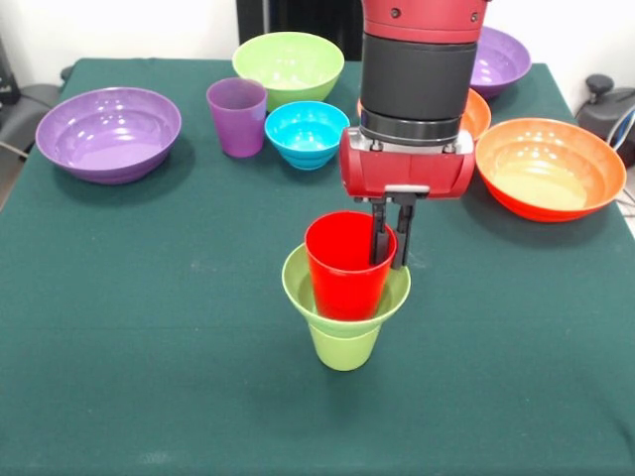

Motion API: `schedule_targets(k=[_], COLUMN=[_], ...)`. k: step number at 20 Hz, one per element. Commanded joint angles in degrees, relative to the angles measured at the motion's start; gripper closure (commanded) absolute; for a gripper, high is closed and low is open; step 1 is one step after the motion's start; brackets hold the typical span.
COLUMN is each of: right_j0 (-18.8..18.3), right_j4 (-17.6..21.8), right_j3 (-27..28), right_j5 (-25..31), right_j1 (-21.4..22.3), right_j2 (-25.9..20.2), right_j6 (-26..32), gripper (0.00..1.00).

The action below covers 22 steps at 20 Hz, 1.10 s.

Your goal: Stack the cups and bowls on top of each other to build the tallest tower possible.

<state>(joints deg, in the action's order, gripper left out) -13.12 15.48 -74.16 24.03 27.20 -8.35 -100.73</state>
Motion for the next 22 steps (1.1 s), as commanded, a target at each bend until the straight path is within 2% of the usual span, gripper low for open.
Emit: schedule_targets(k=[1,14,22], right_j0=[0.2,-0.3,-0.8], right_j4=[3.5,3.0,2.7], right_j3=[-0.4,-0.7,-6.0], right_j5=[-2.2,-1.9,-0.3], right_j1=[-4.9,-4.7,0.3], right_j2=[-2.2,-2.5,-2.1], right_j6=[-0.9,-0.3,-0.3], gripper=[1.0,1.0,1.0])
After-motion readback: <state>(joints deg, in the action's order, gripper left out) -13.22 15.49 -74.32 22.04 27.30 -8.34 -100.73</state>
